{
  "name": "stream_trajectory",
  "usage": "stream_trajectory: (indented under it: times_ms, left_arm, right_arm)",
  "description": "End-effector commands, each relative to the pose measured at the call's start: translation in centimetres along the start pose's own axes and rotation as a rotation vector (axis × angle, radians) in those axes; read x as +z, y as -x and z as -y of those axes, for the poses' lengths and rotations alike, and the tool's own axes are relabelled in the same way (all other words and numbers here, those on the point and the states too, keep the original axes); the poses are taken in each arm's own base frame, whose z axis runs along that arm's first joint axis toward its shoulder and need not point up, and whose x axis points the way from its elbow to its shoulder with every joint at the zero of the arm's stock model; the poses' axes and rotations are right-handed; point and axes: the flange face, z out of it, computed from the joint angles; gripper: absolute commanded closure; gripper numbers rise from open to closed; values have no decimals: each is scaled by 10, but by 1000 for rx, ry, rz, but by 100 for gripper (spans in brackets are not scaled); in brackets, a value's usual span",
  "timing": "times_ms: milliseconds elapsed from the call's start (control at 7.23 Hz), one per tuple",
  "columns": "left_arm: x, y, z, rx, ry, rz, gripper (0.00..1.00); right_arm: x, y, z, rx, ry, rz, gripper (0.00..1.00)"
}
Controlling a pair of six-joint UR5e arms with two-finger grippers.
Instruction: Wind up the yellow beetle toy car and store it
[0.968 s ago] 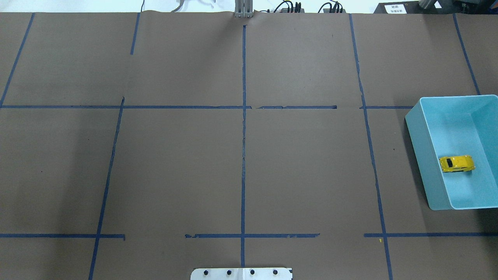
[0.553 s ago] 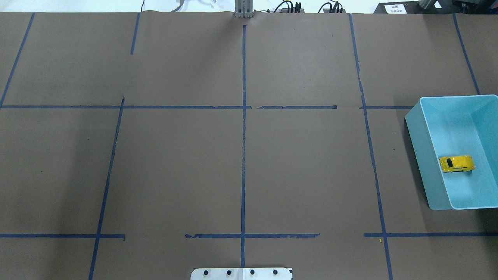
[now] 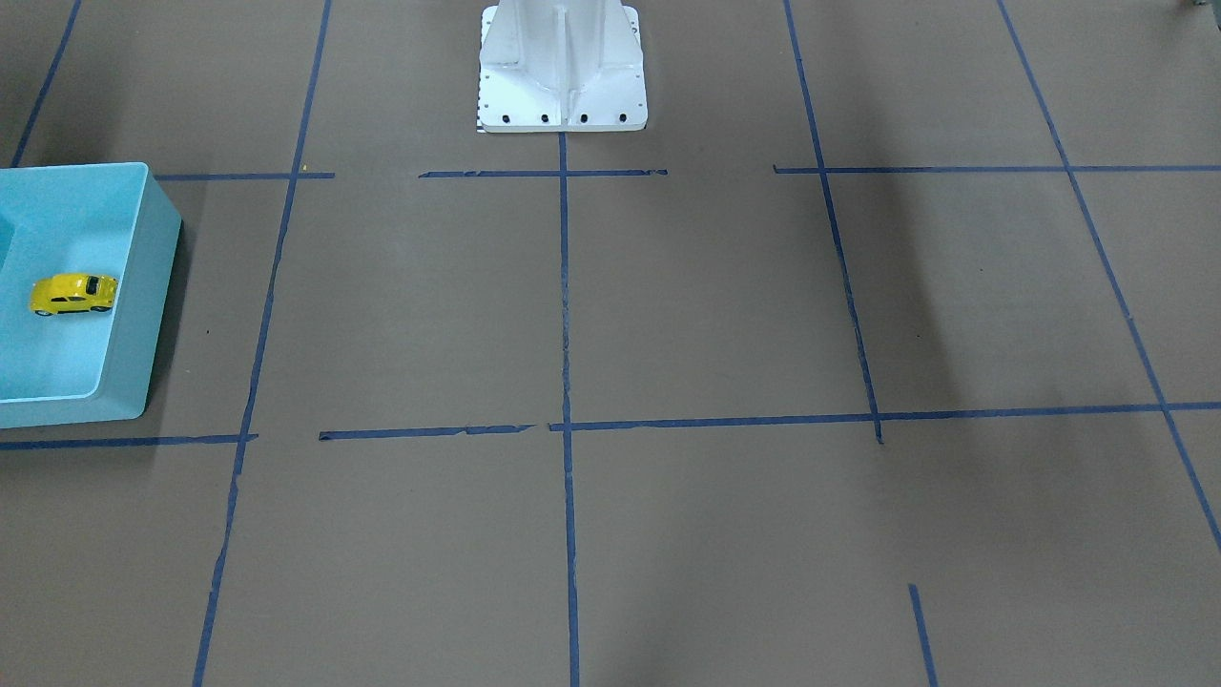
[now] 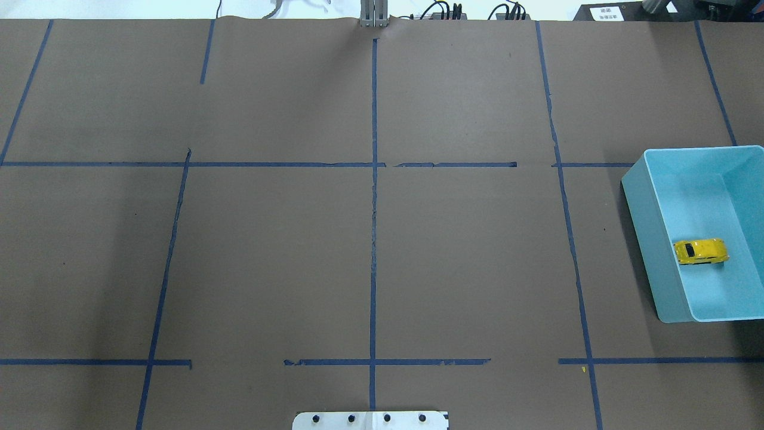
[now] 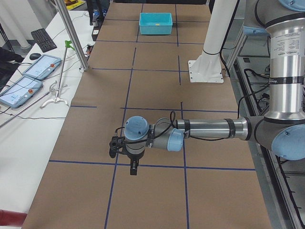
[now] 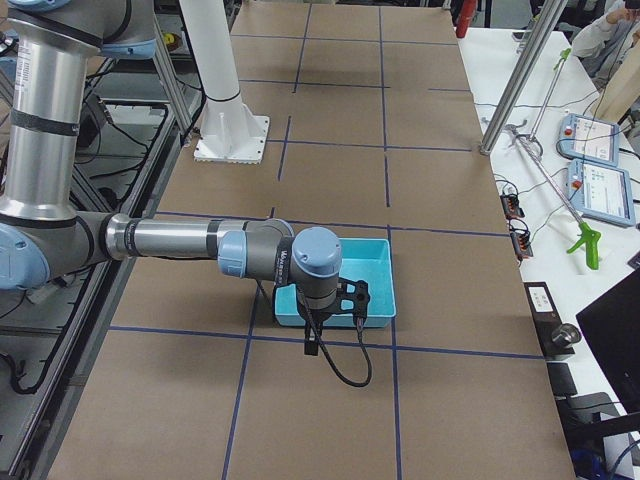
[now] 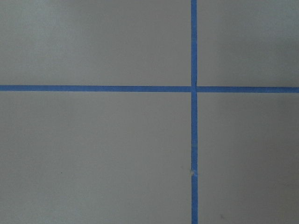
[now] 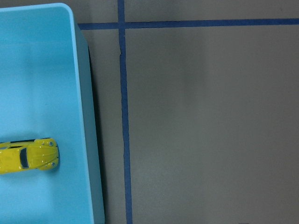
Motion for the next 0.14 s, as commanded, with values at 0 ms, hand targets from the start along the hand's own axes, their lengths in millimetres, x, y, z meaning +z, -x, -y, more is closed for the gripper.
stream_trajectory:
  times_ms: [0]
  left_arm:
    - [0,0,0,0,0,0,0]
  right_arm:
    - [-1,1,1,-1,-2,1,0]
